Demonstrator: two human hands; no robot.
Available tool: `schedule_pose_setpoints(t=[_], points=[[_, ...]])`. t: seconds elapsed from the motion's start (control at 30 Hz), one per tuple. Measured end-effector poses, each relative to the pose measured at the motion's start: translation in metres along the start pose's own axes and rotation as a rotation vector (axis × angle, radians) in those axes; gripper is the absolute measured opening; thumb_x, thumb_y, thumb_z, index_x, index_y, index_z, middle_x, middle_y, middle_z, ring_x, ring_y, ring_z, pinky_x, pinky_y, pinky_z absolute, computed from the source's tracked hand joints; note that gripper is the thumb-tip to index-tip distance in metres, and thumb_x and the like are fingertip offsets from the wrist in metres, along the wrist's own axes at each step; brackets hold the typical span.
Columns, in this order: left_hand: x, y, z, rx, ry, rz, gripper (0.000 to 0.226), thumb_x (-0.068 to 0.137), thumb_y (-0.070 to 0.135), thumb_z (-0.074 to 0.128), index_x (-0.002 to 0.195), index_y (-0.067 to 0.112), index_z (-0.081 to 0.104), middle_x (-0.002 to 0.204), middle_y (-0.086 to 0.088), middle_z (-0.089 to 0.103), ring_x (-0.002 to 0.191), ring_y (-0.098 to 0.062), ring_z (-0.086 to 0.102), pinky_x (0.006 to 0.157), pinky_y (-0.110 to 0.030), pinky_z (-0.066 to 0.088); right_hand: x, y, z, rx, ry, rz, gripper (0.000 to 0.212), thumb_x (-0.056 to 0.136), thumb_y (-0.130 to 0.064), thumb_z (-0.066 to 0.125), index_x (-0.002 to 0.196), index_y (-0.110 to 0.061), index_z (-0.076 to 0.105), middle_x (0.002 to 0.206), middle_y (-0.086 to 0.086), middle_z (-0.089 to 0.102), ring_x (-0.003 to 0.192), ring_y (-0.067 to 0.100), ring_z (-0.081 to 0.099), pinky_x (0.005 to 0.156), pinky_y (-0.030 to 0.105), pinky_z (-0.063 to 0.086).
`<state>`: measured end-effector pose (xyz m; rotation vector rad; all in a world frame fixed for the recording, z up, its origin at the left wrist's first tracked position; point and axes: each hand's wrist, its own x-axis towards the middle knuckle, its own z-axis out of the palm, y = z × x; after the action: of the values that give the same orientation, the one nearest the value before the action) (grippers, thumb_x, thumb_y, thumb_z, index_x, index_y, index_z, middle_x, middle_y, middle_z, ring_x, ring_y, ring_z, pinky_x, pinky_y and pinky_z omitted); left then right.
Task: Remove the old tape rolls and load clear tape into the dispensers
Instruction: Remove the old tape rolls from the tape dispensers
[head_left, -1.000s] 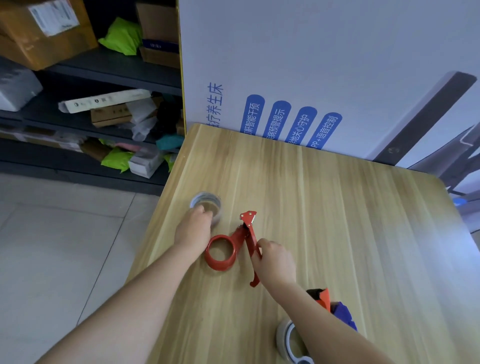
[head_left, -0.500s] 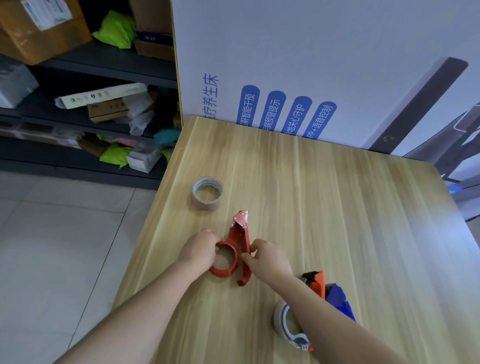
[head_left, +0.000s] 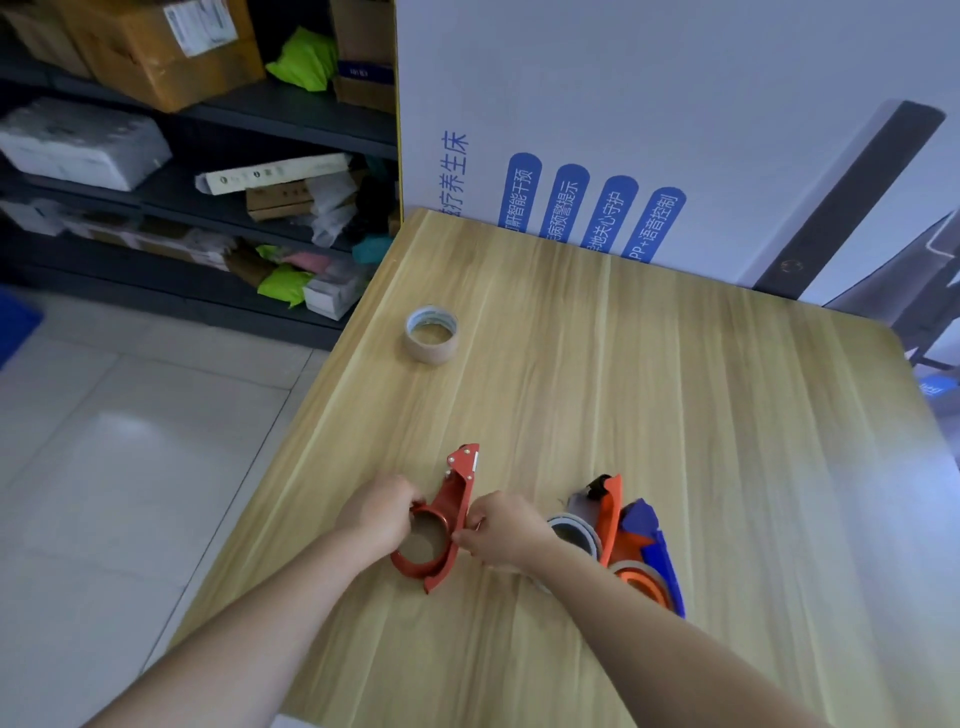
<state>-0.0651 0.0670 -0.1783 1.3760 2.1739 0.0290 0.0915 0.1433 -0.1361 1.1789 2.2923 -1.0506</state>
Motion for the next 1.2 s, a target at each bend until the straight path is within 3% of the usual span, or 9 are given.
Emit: schedule_pose_setpoints(t=[0.2, 0.27, 0.33, 0.4, 0.57, 0.77, 0.9, 1.03, 1.2], points=[[-0.031, 0.032, -0.002, -0.005, 0.238, -0.059, 0.024, 0.094, 0.017, 0.046, 0.107, 0.018, 0.066, 0.110, -0.004, 0.059, 0.099, -0.027, 0.060, 0.072, -0.033, 0.045, -0.035, 0.036, -0.010, -0.052, 0.219, 0.025, 0.031, 0.093, -0.034, 0.054, 0.119, -0.018, 0.063, 0.111, 0.004, 0.068, 0.105, 0.024, 0.062, 0.076, 0.027, 0.049], [-0.034, 0.053, -0.004, -0.064, 0.404, 0.058, 0.019, 0.090, 0.012, 0.052, 0.101, 0.016, 0.068, 0.098, -0.006, 0.058, 0.096, -0.029, 0.057, 0.071, -0.033, 0.045, -0.046, 0.052, -0.017, -0.114, 0.298, 0.043, 0.031, 0.095, -0.027, 0.050, 0.122, -0.017, 0.060, 0.095, 0.003, 0.068, 0.093, 0.024, 0.062, 0.058, 0.022, 0.041], [-0.034, 0.073, -0.001, -0.066, 0.461, 0.209, 0.016, 0.082, 0.010, 0.061, 0.094, 0.012, 0.070, 0.094, -0.007, 0.060, 0.095, -0.032, 0.057, 0.076, -0.039, 0.050, -0.056, 0.068, -0.024, -0.163, 0.353, 0.081, 0.026, 0.092, -0.020, 0.048, 0.113, -0.012, 0.062, 0.092, 0.004, 0.064, 0.088, 0.025, 0.060, 0.055, 0.025, 0.038], [-0.038, 0.096, 0.005, -0.001, 0.406, 0.323, 0.020, 0.086, 0.017, 0.060, 0.104, 0.013, 0.069, 0.105, -0.005, 0.061, 0.106, -0.028, 0.054, 0.087, -0.040, 0.048, -0.065, 0.082, -0.027, -0.189, 0.394, 0.110, 0.019, 0.090, -0.020, 0.049, 0.103, -0.011, 0.060, 0.102, 0.006, 0.063, 0.093, 0.025, 0.059, 0.060, 0.028, 0.042], [-0.041, 0.135, 0.025, 0.203, 0.138, 0.445, 0.051, 0.086, 0.043, 0.060, 0.131, 0.021, 0.051, 0.130, 0.001, 0.049, 0.124, -0.021, 0.043, 0.100, -0.035, 0.039, -0.073, 0.104, -0.023, -0.198, 0.389, 0.215, 0.024, 0.091, -0.023, 0.050, 0.111, -0.011, 0.053, 0.109, 0.008, 0.059, 0.105, 0.025, 0.054, 0.067, 0.031, 0.038], [-0.026, 0.145, 0.041, 0.176, 0.029, 0.459, 0.092, 0.075, 0.047, 0.073, 0.147, 0.015, 0.025, 0.148, -0.001, 0.031, 0.135, -0.022, 0.034, 0.108, -0.035, 0.034, -0.060, 0.107, -0.023, -0.073, 0.393, 0.339, 0.023, 0.093, -0.029, 0.044, 0.107, -0.011, 0.051, 0.094, 0.004, 0.061, 0.088, 0.024, 0.059, 0.061, 0.030, 0.039], [-0.013, 0.143, 0.037, 0.050, 0.058, 0.500, 0.063, 0.077, 0.045, 0.068, 0.130, 0.021, 0.044, 0.132, 0.001, 0.044, 0.124, -0.021, 0.043, 0.098, -0.032, 0.042, -0.056, 0.105, -0.028, 0.082, 0.393, 0.374, 0.018, 0.094, -0.027, 0.045, 0.101, -0.011, 0.040, 0.079, -0.002, 0.051, 0.077, 0.024, 0.053, 0.061, 0.031, 0.040], [0.001, 0.141, 0.023, -0.259, -0.001, 0.341, 0.026, 0.072, 0.044, 0.076, 0.083, 0.026, 0.061, 0.121, 0.006, 0.046, 0.109, -0.012, 0.048, 0.088, -0.024, 0.038, -0.050, 0.103, -0.038, 0.364, 0.441, 0.420, 0.034, 0.092, -0.040, 0.049, 0.110, -0.011, 0.044, 0.099, 0.004, 0.062, 0.089, 0.024, 0.060, 0.074, 0.035, 0.048], [0.016, 0.142, 0.003, -0.686, -0.027, 0.114, 0.025, 0.064, 0.021, 0.088, 0.070, 0.018, 0.064, 0.116, -0.001, 0.049, 0.101, -0.015, 0.053, 0.080, -0.022, 0.040, -0.037, 0.104, -0.048, 0.635, 0.352, 0.460, 0.054, 0.086, -0.064, 0.048, 0.097, -0.013, 0.061, 0.085, 0.005, 0.070, 0.077, 0.022, 0.067, 0.075, 0.036, 0.057]])
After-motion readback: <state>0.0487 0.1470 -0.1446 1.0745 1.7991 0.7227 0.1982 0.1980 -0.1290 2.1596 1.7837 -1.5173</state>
